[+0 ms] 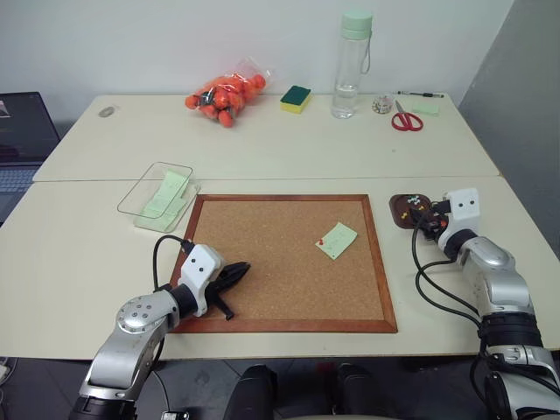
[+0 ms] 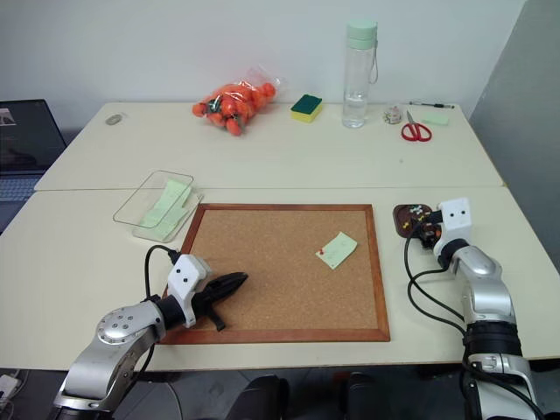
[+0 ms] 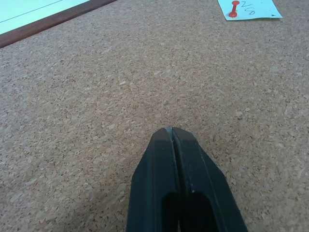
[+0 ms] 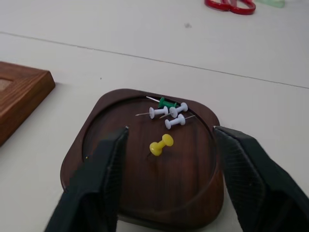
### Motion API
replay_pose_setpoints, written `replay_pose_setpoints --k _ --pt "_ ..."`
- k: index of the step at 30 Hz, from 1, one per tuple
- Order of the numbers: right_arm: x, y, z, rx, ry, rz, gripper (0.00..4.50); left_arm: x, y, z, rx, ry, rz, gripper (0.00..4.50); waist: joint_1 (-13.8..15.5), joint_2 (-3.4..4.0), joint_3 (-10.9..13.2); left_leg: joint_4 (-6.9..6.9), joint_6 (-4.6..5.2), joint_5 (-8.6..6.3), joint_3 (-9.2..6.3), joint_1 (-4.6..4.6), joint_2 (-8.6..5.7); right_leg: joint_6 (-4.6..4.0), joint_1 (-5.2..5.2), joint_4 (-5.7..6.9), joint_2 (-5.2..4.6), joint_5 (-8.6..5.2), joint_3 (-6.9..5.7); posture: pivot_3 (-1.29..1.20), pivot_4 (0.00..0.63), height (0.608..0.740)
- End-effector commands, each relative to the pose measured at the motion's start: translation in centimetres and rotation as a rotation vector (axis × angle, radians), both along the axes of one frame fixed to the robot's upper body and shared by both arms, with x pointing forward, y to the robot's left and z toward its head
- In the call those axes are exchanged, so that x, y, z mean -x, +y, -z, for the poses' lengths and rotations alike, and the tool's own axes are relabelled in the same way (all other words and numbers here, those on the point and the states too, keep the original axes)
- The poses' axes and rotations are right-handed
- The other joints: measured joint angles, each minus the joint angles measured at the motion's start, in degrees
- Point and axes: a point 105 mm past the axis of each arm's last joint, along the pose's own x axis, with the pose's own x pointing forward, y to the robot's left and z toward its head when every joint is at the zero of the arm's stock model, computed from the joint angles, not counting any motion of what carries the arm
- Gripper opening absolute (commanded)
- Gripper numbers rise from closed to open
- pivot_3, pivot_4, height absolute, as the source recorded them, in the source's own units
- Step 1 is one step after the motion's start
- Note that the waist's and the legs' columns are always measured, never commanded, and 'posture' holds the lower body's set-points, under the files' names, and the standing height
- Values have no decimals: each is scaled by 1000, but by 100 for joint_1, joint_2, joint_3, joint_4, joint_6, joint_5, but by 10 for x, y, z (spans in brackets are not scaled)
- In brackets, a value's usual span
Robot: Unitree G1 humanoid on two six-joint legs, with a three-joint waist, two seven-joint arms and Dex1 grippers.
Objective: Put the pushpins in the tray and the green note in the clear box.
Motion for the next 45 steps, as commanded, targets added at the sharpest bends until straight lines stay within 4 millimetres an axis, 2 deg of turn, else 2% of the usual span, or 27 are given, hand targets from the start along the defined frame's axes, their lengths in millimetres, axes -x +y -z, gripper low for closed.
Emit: replay_pose_setpoints --k 1,4,7,9,13,16,18,21,23,30,39,45 --pt "0 -2 -29 -14 -109 5 3739 10 -2 24 -24 108 18 0 0 0 0 0 0 0 0 0 0 0 0 0 0 0 0 0 150 740" --pt "2 -3 -41 -16 -155 21 4389 10 -2 24 -23 109 18 0 1 0 0 0 0 0 1 0 0 1 0 0 0 0 1 0 150 740" --pt "5 1 -52 -4 -197 7 4448 10 -2 24 -22 108 18 0 1 0 0 0 0 0 0 -1 0 1 -1 0 0 0 1 0 150 740" --pt "12 18 -59 -14 -217 -76 4448 11 -2 24 -23 109 18 0 3 0 0 -1 0 0 1 0 0 1 -2 0 0 0 2 0 150 740" --pt "39 71 -58 -93 -182 -324 4448 11 -1 25 -25 109 18 0 2 0 0 -6 0 0 0 1 1 2 -2 -1 0 -1 3 0 150 740" --pt "63 109 -43 -70 -135 -477 4448 11 -1 25 -24 109 18 0 3 0 0 -11 0 0 -3 2 2 2 -1 -3 0 -1 1 0 150 740" --pt "74 126 -33 -43 -111 -535 4448 11 -1 25 -24 109 20 0 2 0 0 -12 0 0 -2 3 2 3 -2 -4 0 -2 2 0 150 740" --pt "84 154 -17 -29 -80 -615 4448 9 -1 24 -26 108 20 0 -3 -1 0 -12 0 0 0 2 1 6 -4 -7 -1 0 5 0 150 740" --pt "84 168 -8 -9 -73 -645 4448 9 -2 24 -24 109 22 0 -1 -1 0 -12 0 0 0 3 1 8 -4 -9 0 1 5 0 150 740" --pt "70 187 4 -30 -57 -650 4448 8 -3 23 -23 110 25 0 20 -7 -1 -12 0 0 0 1 -2 11 -6 -10 0 3 4 0 150 740" --pt "60 183 14 -33 -50 -605 4448 10 -3 23 -22 110 21 0 17 -7 -1 -12 0 0 -1 1 0 11 -6 -11 0 3 4 0 150 740" --pt "57 183 16 -16 -61 -593 3494 11 -3 23 -22 109 20 0 13 -7 -1 -12 0 0 0 1 0 11 -6 -11 0 3 5 0 150 740"
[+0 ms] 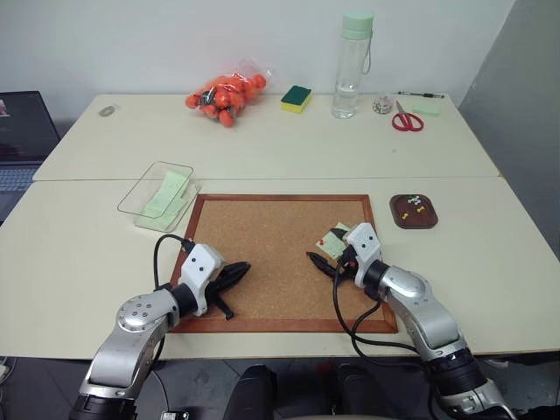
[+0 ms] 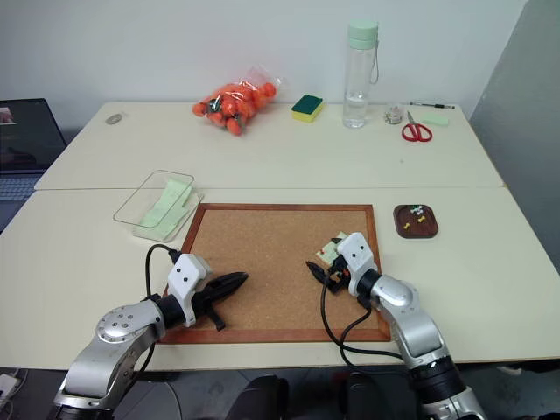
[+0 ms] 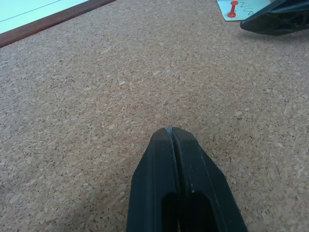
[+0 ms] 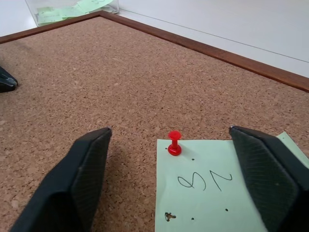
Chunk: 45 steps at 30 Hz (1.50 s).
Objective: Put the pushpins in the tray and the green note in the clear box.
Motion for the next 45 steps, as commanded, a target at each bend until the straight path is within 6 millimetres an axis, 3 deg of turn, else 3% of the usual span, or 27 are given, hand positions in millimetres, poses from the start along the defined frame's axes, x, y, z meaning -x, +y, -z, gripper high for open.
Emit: replay_pose_setpoints --k 1,4,17,22,31,45 --pt "-4 0 -11 -3 -58 9 3195 11 -3 23 -22 107 12 0 -1 0 0 0 0 0 0 0 0 0 0 0 0 0 0 0 150 740" --pt "-5 -2 -10 10 -64 12 2795 11 -3 23 -22 107 11 0 -2 0 0 0 0 0 0 0 0 0 0 0 0 0 0 0 150 740" --pt "-5 1 -6 52 -89 -4 59 11 -3 22 -22 106 11 0 -9 -1 0 0 0 0 0 1 0 0 1 1 0 0 1 0 150 740" --pt "-5 1 -8 52 -105 -14 59 11 -3 22 -22 106 9 0 -8 -1 -1 0 0 0 0 1 0 0 1 0 0 0 1 0 150 740" --pt "1 0 -39 -9 -177 -55 59 10 -2 22 -25 108 8 0 0 -1 0 0 0 0 0 -2 -1 0 -2 0 0 0 1 0 150 740" --pt "0 -2 -61 -48 -216 -69 59 10 -1 22 -26 109 8 0 -14 -2 0 0 0 0 3 -5 0 -1 -9 4 0 0 3 0 150 740"
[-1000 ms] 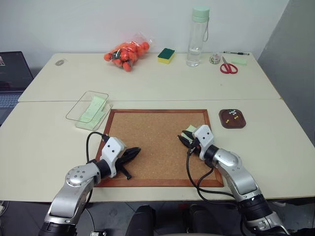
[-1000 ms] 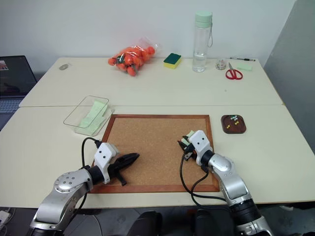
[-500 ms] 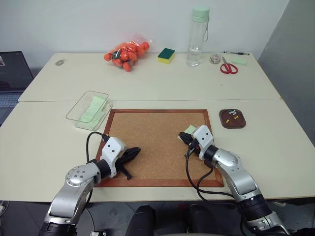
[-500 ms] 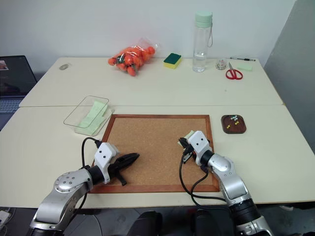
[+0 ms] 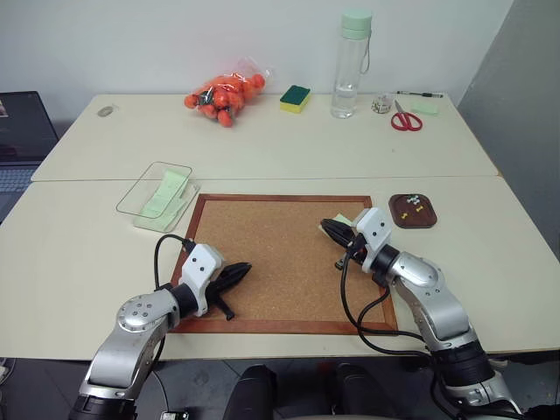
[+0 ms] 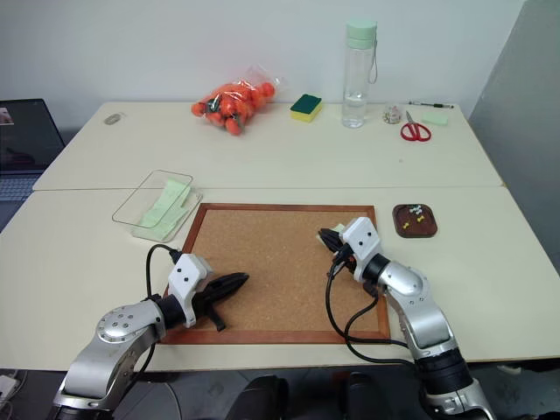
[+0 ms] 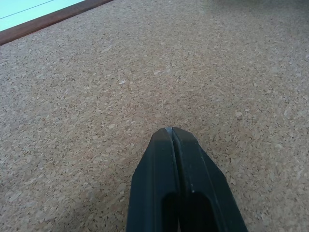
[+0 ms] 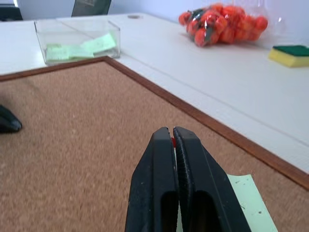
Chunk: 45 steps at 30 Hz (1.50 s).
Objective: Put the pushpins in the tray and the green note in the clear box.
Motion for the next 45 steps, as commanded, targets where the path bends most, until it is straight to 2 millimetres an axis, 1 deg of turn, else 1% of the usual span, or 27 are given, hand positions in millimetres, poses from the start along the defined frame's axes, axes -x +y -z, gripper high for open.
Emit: replay_pose_setpoints --k 1,4,6,11,15,17,18,22,23,25,26,28,34,36,39,43,45 --pt "2 2 -18 -24 -57 -22 59 9 0 22 -27 101 3 0 0 0 0 0 0 0 0 0 0 0 0 0 0 0 0 0 150 740" --pt "5 5 -21 7 -79 -55 59 8 1 21 -24 95 -2 0 -1 0 0 0 0 0 1 0 0 0 0 0 0 0 1 0 150 740" --pt "8 6 -21 39 -96 -80 59 4 2 16 -9 85 -14 0 0 0 0 0 0 0 2 0 0 0 0 0 0 0 2 0 150 740" --pt "8 5 -21 60 -106 -95 59 -10 -2 -8 47 23 -7 0 9 -2 1 0 0 0 1 0 0 0 -1 4 0 0 0 0 150 740" --pt "8 5 -23 62 -107 -104 59 -14 -11 -31 142 -13 36 0 -13 -27 16 1 0 0 2 -2 1 1 -4 7 1 1 1 0 150 740" --pt "10 6 -25 64 -109 -122 0 -13 -15 -44 161 -52 94 397 -21 -40 24 1 0 1 2 -11 3 1 -12 8 3 1 1 0 150 740" --pt "11 7 -26 66 -110 -130 0 -13 -17 -49 162 -68 122 448 -22 -41 24 1 -1 1 2 -14 6 -2 -16 8 6 2 1 0 150 740" --pt "14 9 -28 112 -131 -186 0 -21 -21 -71 44 -255 242 1157 -20 -41 25 0 -1 1 2 -16 7 -9 -21 10 8 6 2 0 150 740" --pt "15 9 -29 120 -133 -196 0 -23 -22 -75 34 -281 261 1256 -20 -41 25 0 -2 1 3 -16 6 -9 -22 11 8 6 2 0 150 740" --pt "15 8 -29 129 -135 -207 0 -27 -23 -80 36 -311 275 1649 -20 -41 25 0 -2 1 6 -13 5 -9 -19 10 8 6 3 0 150 740" --pt "15 7 -30 140 -141 -216 0 -33 -23 -87 87 -304 252 1856 -21 -42 25 0 -2 1 9 -13 5 -9 -19 10 8 6 6 0 150 740" --pt "15 6 -32 164 -156 -232 0 -39 -25 -93 134 -280 253 2181 -22 -45 27 0 -2 1 13 -14 5 -8 -22 10 8 6 9 0 150 740" --pt "16 7 -38 174 -176 -264 0 -40 -33 -97 100 -318 349 3248 -39 -51 30 0 -1 1 20 -16 8 -7 -28 13 15 5 15 0 150 740" --pt "17 8 -41 172 -177 -284 0 -43 -34 -98 50 -368 377 3613 -36 -51 30 0 -1 1 24 -17 10 -15 -32 14 18 10 18 0 150 740" --pt "22 11 -47 151 -160 -330 0 -48 -39 -99 -56 -494 439 4137 -29 -52 31 1 -1 1 36 -16 10 -18 -37 18 20 13 29 0 150 740" --pt "29 13 -54 164 -149 -398 0 -42 -52 -90 -263 -714 641 4137 -20 -52 31 1 -1 1 41 -16 10 -24 -37 17 21 18 33 0 150 740" --pt "30 13 -56 181 -149 -422 0 -39 -57 -85 -324 -799 724 4137 -16 -52 31 1 -1 1 48 -17 9 -26 -39 15 21 20 37 0 150 740"
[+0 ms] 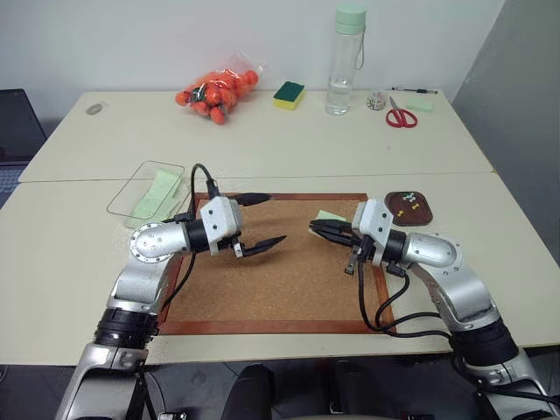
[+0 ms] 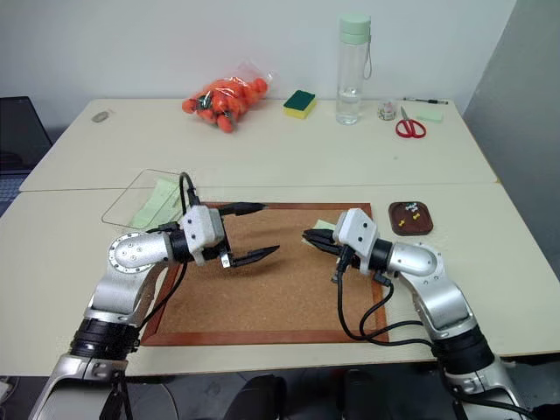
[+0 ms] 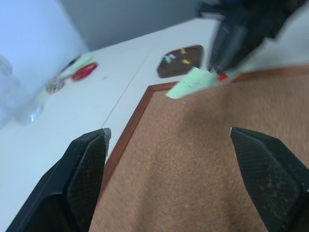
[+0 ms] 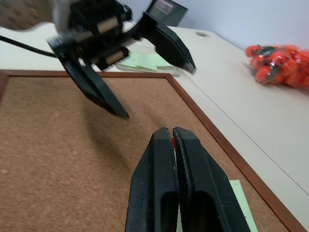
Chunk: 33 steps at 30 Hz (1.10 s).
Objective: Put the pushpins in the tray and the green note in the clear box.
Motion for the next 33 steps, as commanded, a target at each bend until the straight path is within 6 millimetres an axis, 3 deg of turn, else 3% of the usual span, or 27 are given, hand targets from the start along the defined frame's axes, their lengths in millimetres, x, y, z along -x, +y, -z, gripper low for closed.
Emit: replay_pose_setpoints --k 1,7,14,20,33 --pt "8 2 -18 4 -47 -64 0 8 -11 4 -126 -214 151 4137 -5 0 0 0 0 0 1 0 0 0 0 0 0 0 0 0 150 740" --pt "12 6 -22 28 -62 -102 0 -1 -29 1 -126 -360 211 4137 -3 -1 0 4 1 0 9 -7 0 1 -8 2 13 2 5 0 150 740" --pt "15 12 -27 18 -66 -117 0 -3 -41 0 -84 -387 228 4137 -18 -1 1 31 6 -3 10 -23 3 15 -13 6 19 10 10 0 150 740" --pt "16 14 -30 11 -69 -121 0 -7 -47 -2 -66 -394 220 3270 -7 -1 1 61 9 -5 1 -47 1 26 -19 9 21 18 2 0 150 740" --pt "16 17 -35 -25 -55 -106 0 -6 -56 -2 -60 -442 213 657 -11 -1 1 64 11 -5 0 -52 0 29 -23 9 21 21 3 0 150 740"
